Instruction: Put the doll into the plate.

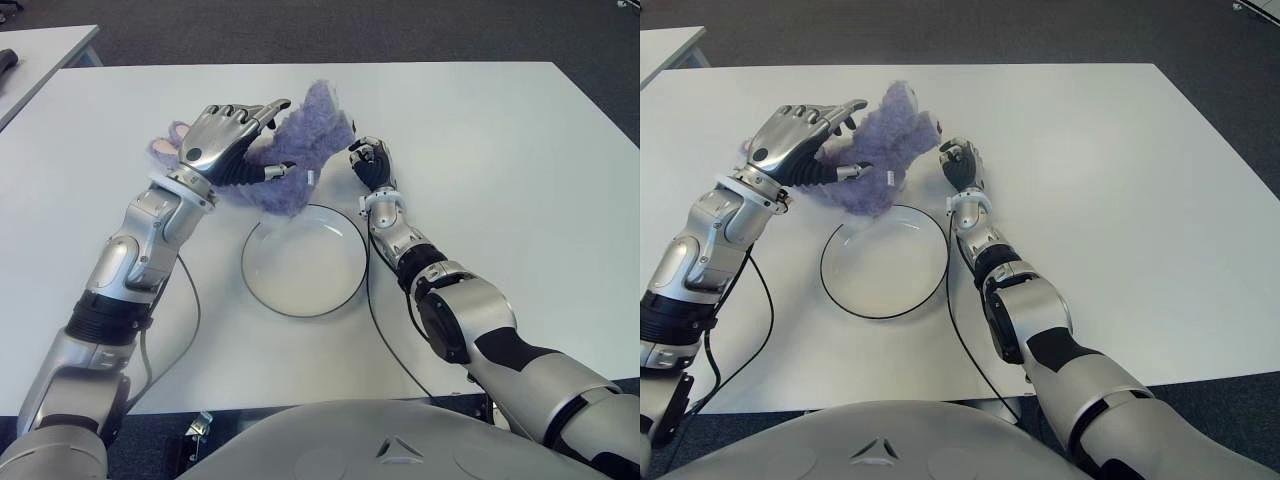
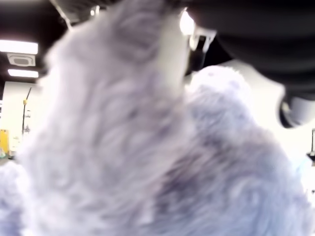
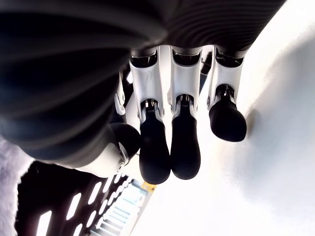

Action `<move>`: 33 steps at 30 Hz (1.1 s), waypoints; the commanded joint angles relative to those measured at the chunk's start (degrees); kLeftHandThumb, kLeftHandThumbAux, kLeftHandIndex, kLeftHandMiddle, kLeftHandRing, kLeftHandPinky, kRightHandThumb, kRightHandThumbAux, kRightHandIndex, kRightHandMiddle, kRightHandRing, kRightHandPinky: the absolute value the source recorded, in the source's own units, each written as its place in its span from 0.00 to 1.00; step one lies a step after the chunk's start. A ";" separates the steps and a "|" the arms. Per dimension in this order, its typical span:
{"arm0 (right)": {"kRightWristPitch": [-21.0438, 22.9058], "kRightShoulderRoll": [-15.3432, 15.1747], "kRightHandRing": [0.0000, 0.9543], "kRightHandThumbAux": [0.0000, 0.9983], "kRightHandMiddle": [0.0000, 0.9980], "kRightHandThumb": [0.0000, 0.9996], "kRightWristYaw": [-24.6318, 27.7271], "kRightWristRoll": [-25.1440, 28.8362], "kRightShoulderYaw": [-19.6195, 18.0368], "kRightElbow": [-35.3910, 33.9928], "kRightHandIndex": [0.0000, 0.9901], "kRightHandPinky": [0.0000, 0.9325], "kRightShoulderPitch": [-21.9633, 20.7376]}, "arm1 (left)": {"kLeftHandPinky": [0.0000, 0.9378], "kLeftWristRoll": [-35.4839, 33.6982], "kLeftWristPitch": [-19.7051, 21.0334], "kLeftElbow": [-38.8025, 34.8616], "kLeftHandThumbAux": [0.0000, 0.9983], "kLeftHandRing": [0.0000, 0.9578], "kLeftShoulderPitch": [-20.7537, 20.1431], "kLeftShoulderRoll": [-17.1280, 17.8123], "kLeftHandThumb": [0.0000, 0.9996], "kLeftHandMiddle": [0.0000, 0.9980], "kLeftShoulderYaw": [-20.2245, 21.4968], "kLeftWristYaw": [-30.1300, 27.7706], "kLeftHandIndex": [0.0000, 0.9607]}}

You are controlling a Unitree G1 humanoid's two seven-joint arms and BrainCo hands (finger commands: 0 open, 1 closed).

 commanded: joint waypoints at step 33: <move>5.29 7.87 0.90 0.73 0.81 0.71 1.06 -0.25 -0.28 7.72 0.42 0.94 9.38 | 0.00 -0.02 -0.64 3.21 0.20 0.00 -2.16 -2.56 0.21 0.00 -0.13 0.85 0.00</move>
